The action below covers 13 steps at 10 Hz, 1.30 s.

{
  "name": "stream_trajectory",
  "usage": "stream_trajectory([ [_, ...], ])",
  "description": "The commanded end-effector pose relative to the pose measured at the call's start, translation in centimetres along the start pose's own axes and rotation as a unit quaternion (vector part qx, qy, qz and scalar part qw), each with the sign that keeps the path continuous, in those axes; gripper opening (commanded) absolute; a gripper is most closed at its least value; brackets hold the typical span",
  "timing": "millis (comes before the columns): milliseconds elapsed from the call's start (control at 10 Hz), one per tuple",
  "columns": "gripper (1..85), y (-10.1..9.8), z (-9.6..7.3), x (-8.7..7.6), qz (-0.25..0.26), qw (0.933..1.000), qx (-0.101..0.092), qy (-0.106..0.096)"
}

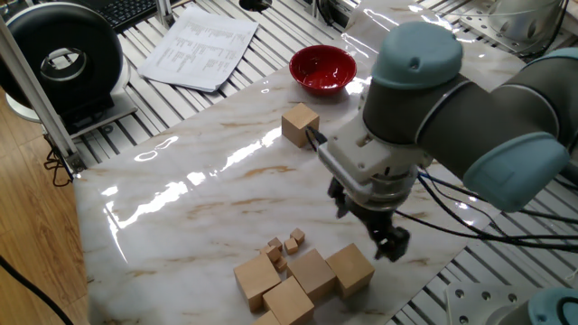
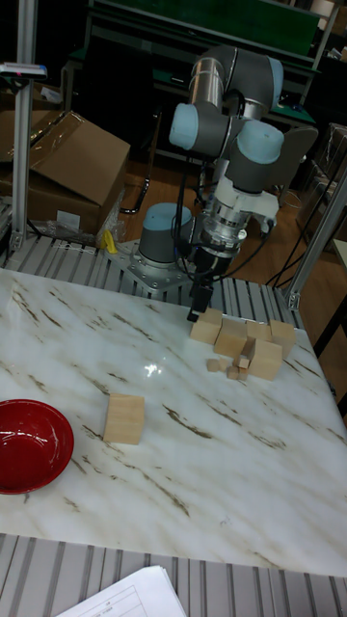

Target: Stack the blocks into a pyramid shape

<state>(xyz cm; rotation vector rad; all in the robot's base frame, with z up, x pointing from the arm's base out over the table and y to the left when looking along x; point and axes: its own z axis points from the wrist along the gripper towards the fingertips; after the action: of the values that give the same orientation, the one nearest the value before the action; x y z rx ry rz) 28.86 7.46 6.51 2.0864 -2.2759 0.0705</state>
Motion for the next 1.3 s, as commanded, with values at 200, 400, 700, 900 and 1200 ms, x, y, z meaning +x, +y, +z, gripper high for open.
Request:
stream_trajectory([
  [200,85.0,1.0,0.6,-0.2,0.022,0.9994,-0.020,-0.018],
  [400,85.0,1.0,0.8,-0.8,0.026,0.9991,-0.020,-0.025],
  [700,85.0,0.9,1.7,-2.7,0.038,0.9983,-0.015,-0.042],
  [900,85.0,0.8,2.1,-3.3,0.039,0.9984,-0.008,-0.041],
  [1200,85.0,0.4,2.7,-3.9,0.032,0.9990,0.010,-0.028],
])
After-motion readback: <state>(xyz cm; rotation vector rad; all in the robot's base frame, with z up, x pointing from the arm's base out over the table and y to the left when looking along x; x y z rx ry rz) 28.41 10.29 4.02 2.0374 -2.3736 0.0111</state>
